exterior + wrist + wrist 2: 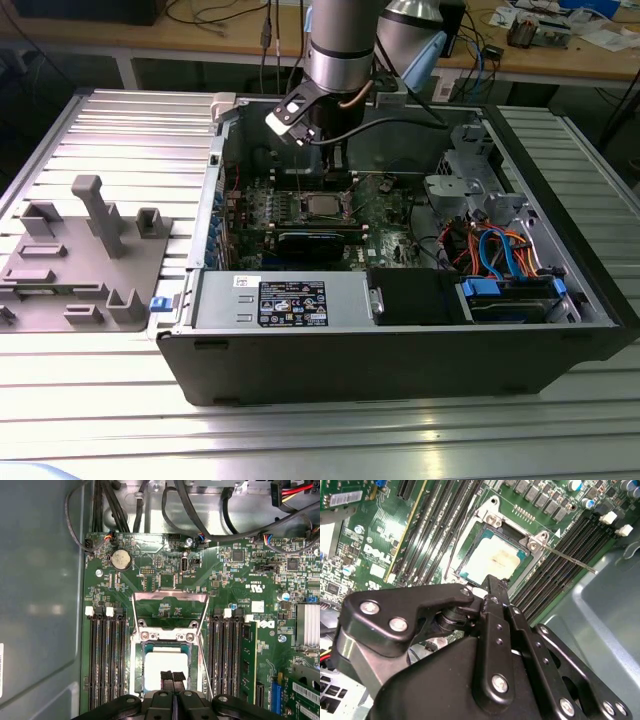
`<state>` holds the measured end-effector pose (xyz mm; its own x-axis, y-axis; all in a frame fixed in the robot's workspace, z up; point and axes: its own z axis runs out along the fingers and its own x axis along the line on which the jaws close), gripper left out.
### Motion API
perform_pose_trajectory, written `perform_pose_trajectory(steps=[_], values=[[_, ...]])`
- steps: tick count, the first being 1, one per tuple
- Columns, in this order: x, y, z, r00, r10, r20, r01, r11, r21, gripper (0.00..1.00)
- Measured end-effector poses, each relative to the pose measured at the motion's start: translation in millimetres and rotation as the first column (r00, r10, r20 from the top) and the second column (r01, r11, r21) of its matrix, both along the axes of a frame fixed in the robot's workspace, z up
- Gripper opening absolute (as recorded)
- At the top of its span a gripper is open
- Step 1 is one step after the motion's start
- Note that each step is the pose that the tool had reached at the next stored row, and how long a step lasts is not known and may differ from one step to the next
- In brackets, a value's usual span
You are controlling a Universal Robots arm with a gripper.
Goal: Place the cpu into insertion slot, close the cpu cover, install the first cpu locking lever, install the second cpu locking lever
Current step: 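Close the cpu cover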
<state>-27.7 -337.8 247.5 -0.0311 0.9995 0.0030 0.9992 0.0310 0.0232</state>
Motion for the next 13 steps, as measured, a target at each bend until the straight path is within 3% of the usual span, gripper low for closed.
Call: perform_pose_trajectory(steps=[2,7,13], values=[[0.1,0.1,0.6,1.0,0.0,0.0001,0.0,1.0,0.0001,0.11],[0.1,0.0,10.9,1.0,0.0,0.0,0.0,1.0,0.0,0.11],[0.9,0.0,11.6,1.0,0.0,0.0,0.0,1.0,0.0,0.11]])
